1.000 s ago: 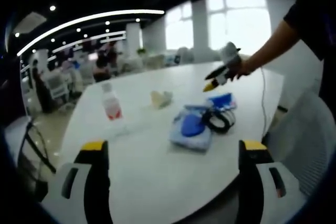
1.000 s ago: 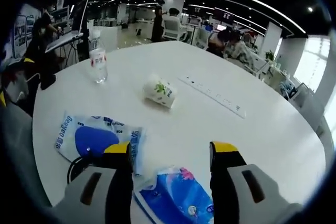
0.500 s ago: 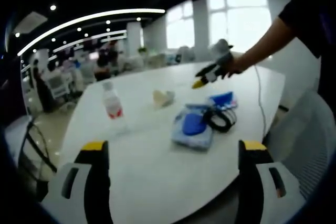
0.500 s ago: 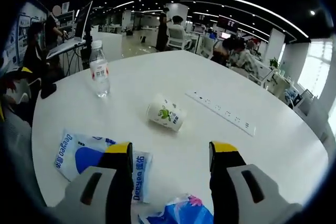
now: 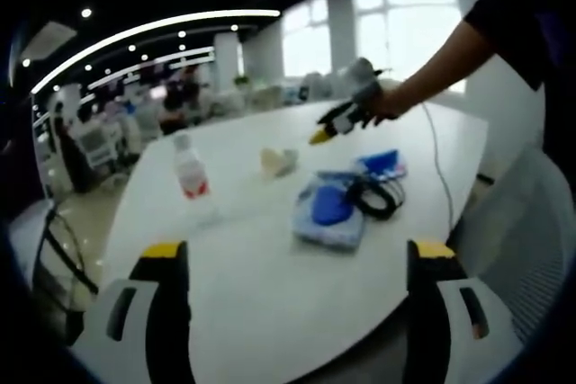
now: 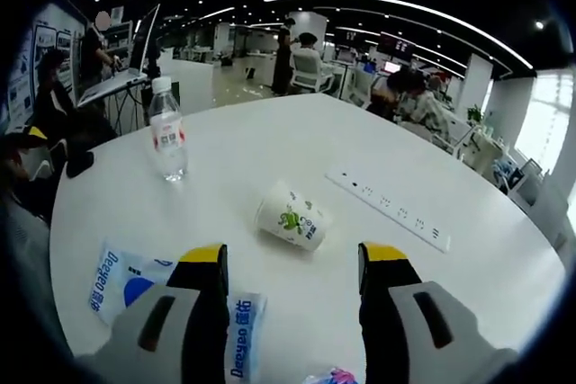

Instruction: Arrange the tabletop items into an orderly group along one side of the table until the central work area is clear of visible clutter.

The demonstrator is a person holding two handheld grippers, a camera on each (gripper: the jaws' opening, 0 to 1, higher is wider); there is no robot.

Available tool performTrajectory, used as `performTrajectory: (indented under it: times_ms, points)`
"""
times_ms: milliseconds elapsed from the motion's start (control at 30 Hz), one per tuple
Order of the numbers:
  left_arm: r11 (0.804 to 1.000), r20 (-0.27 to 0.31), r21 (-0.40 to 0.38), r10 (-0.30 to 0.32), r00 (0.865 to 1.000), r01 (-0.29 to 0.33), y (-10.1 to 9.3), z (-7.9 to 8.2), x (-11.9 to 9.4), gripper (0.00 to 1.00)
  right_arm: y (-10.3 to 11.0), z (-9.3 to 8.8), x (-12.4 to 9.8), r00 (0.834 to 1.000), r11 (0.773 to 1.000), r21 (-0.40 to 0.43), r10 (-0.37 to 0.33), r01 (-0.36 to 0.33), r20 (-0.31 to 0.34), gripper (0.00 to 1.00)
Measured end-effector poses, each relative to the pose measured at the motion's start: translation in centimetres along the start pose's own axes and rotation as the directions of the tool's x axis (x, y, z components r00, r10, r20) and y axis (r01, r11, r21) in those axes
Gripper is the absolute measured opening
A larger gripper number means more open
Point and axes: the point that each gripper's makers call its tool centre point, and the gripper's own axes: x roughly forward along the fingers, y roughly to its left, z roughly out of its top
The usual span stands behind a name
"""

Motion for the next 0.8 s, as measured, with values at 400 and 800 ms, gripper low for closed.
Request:
performTrajectory:
  times_ms: [400,800]
  points:
    - [1.000,-0.011,-0.002,0.012,1.000,-0.012,0.4,-0.2,0.1,0.95,0.3,1.0,2.9,1.000,1.000,-0.026,0.006,-0.006,0.003,0.59]
    - [1.000,-0.022,-0.005,0.020,1.000,-0.021,0.7,-0.5,0.1,0.93,1.3,1.8,5.5,1.000,1.000,0.004,0.011,-0.011,-0.005,0.57]
